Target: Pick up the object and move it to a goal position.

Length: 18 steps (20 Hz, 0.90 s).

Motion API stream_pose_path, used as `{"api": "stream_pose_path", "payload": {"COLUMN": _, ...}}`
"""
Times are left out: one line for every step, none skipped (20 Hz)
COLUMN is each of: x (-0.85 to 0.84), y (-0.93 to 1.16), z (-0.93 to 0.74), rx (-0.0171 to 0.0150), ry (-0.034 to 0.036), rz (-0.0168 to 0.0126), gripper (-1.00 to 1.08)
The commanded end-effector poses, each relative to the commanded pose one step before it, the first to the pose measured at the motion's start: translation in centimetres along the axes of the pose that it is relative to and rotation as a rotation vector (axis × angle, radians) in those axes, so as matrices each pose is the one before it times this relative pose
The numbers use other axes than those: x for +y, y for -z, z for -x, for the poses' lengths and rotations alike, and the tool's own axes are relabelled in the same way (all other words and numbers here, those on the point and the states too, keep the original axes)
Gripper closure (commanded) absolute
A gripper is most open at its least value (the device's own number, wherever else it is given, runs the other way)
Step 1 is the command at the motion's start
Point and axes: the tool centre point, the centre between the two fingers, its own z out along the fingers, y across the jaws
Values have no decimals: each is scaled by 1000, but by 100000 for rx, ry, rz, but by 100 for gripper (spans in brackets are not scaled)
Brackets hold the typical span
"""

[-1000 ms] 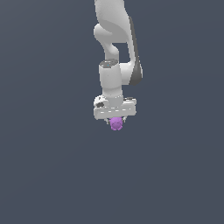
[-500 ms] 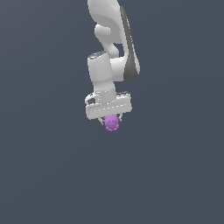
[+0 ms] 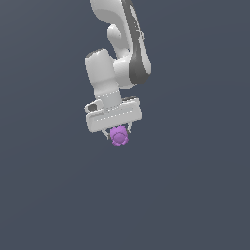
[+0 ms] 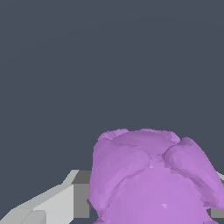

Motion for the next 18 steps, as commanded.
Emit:
{"api": "stream_pose_path", "payload": {"x": 448, "y": 753, "z": -818, "rx": 2932, "ry": 1221, "rz": -1242, "gripper": 108}}
{"api": "stream_pose_path", "payload": {"x": 179, "y": 289, "z": -319, "rx": 1134, "ry": 460, "rz": -500, "gripper": 108}}
{"api": "stream_pose_path", "payload": {"x": 180, "y": 289, "z": -320, "rx": 1137, "ry": 461, "rz": -502, "gripper": 108}}
{"api": "stream_pose_path", "payload": {"x": 181, "y": 292, "z": -322, "rx": 1145, "ry": 463, "rz": -505, "gripper": 108}}
{"api": "stream_pose_path", "payload": {"x": 182, "y": 294, "z": -325, "rx": 1154, "ry": 466, "rz": -509, "gripper": 108}}
{"api": "stream_pose_path", "payload": {"x": 184, "y": 296, "z": -327, "rx": 1163, "ry": 470, "rz": -513, "gripper": 108}}
{"api": "stream_pose_path", "payload": {"x": 185, "y": 300, "z": -331, "rx": 1175, "ry": 474, "rz": -518, "gripper": 108}}
{"api": "stream_pose_path", "payload": {"x": 187, "y": 303, "z": -335, "rx": 1189, "ry": 479, "rz": -524, "gripper": 108}}
{"api": "stream_pose_path", "payload": {"x": 190, "y": 307, "z": -339, "rx": 1203, "ry": 485, "rz": -530, "gripper": 108}}
{"api": "stream_pose_path", "payload": {"x": 192, "y": 312, "z": -344, "rx": 1222, "ry": 492, "rz": -538, "gripper": 108}}
{"api": "stream_pose_path", "payload": {"x": 196, "y": 317, "z": -350, "rx": 1241, "ry": 500, "rz": -545, "gripper": 108}}
{"api": "stream_pose_path", "payload": {"x": 199, "y": 323, "z": -356, "rx": 1263, "ry": 508, "rz": -554, "gripper": 108}}
{"api": "stream_pose_path", "payload": {"x": 203, "y": 329, "z": -363, "rx": 1286, "ry": 518, "rz": -564, "gripper": 108}}
{"api": "stream_pose_path", "payload": {"x": 208, "y": 336, "z": -371, "rx": 1314, "ry": 529, "rz": -576, "gripper": 108}}
{"api": "stream_pose_path", "payload": {"x": 213, "y": 343, "z": -379, "rx": 1343, "ry": 540, "rz": -588, "gripper": 108}}
{"api": "stream_pose_path", "payload": {"x": 218, "y": 353, "z": -389, "rx": 1378, "ry": 555, "rz": -602, "gripper": 108}}
{"api": "stream_pose_path", "payload": {"x": 225, "y": 363, "z": -400, "rx": 1415, "ry": 570, "rz": -618, "gripper": 108}}
{"api": "stream_pose_path", "payload": {"x": 231, "y": 374, "z": -412, "rx": 1458, "ry": 587, "rz": -635, "gripper": 108}}
